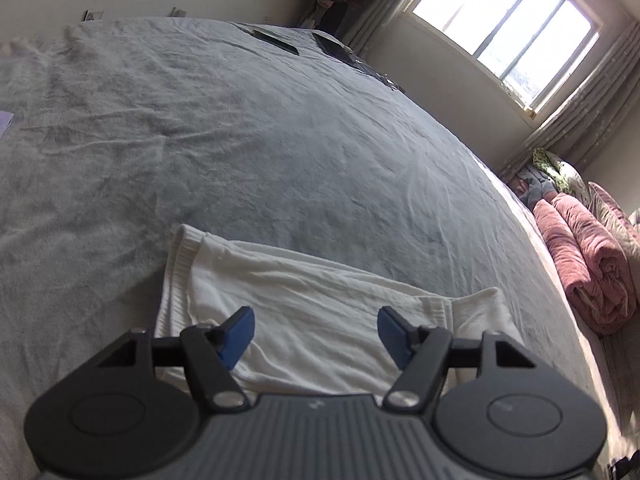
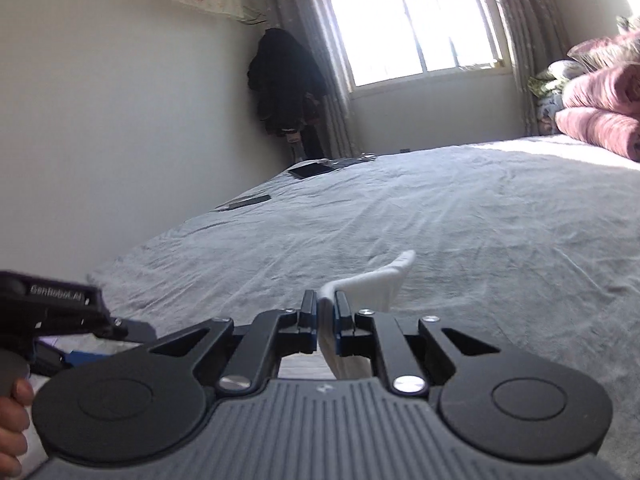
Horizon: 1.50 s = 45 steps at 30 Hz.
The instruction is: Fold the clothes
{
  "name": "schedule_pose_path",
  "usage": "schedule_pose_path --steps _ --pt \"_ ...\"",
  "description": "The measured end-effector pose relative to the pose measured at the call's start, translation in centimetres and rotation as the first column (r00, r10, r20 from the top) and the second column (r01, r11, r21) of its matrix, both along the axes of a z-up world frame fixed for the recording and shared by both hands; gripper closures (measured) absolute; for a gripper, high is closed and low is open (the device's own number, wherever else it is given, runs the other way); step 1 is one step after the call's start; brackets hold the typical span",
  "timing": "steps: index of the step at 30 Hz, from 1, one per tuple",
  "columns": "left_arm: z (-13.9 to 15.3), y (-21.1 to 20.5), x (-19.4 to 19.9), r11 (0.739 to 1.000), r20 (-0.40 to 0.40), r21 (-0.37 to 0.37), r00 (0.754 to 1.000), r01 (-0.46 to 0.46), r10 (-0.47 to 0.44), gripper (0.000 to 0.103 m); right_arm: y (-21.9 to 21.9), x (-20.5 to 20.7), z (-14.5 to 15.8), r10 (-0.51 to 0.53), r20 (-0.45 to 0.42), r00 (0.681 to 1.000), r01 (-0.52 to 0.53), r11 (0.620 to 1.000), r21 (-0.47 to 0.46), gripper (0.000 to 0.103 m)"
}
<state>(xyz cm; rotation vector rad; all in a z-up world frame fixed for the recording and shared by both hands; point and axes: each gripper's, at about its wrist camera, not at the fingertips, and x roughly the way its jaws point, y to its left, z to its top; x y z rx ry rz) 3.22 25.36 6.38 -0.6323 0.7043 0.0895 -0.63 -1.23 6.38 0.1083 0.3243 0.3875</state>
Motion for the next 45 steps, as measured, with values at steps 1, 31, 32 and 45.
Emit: schedule_pose_path --steps 1,31,32,45 --pt "-0.2 0.7 -0.1 0.999 0.001 -0.037 1.000 -0.025 0.025 0.035 1.2 -0.5 -0.2 0.033 0.014 0.999 -0.033 0.999 -0.039 0.092" --pt "-3.5 -0.2 4.6 0.942 -0.039 -0.287 0.981 0.173 -0.192 0.030 7.0 -2.9 -1.8 0.211 -0.004 0.977 -0.211 0.972 -0.108 0.093" --pt "-3.8 -0.4 4.9 0.937 -0.043 -0.299 0.978 0.180 -0.202 0.031 6.9 -2.8 -1.7 0.212 -0.002 0.977 -0.211 0.972 -0.104 0.093" --pt "-4.5 -0.2 6.6 0.943 -0.042 -0.249 0.970 0.222 -0.240 0.092 6.5 -2.5 -1.3 0.244 -0.005 0.970 -0.244 0.968 -0.061 0.093"
